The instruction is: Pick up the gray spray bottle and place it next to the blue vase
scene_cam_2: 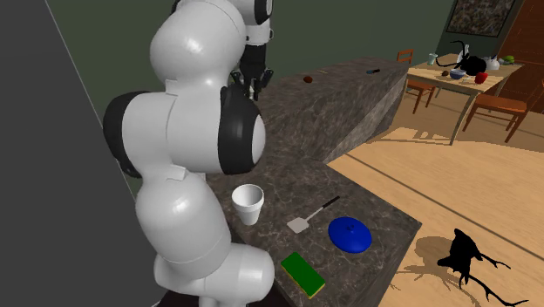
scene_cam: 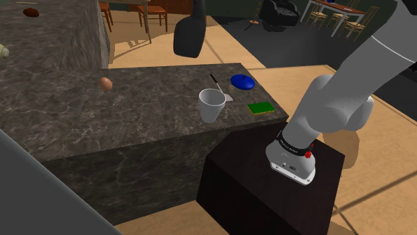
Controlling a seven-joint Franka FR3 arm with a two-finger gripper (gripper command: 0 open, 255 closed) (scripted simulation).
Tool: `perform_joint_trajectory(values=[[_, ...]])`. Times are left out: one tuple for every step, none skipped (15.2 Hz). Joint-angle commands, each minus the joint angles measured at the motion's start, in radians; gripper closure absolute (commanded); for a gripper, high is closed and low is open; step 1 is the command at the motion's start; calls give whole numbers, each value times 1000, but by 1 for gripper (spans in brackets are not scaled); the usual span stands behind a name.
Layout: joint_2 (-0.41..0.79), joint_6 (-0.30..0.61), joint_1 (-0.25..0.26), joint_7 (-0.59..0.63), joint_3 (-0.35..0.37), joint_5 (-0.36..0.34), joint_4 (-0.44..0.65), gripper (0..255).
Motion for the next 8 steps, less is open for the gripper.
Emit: perform_joint_trajectory(values=[[-13,23,-18,-52,-30,-7,-40,255],[-15,32,-27,-76,-44,-11,-52,255],[-16,41,-36,-101,-59,-14,-63,255],[-15,49,-45,-125,-74,-18,-73,255],[-14,58,-54,-150,-89,-21,-81,255],[-11,66,-63,-174,-104,-25,-88,255],[-7,74,-72,-198,-119,-28,-94,255],[-2,83,-81,-222,-134,-30,-99,255]])
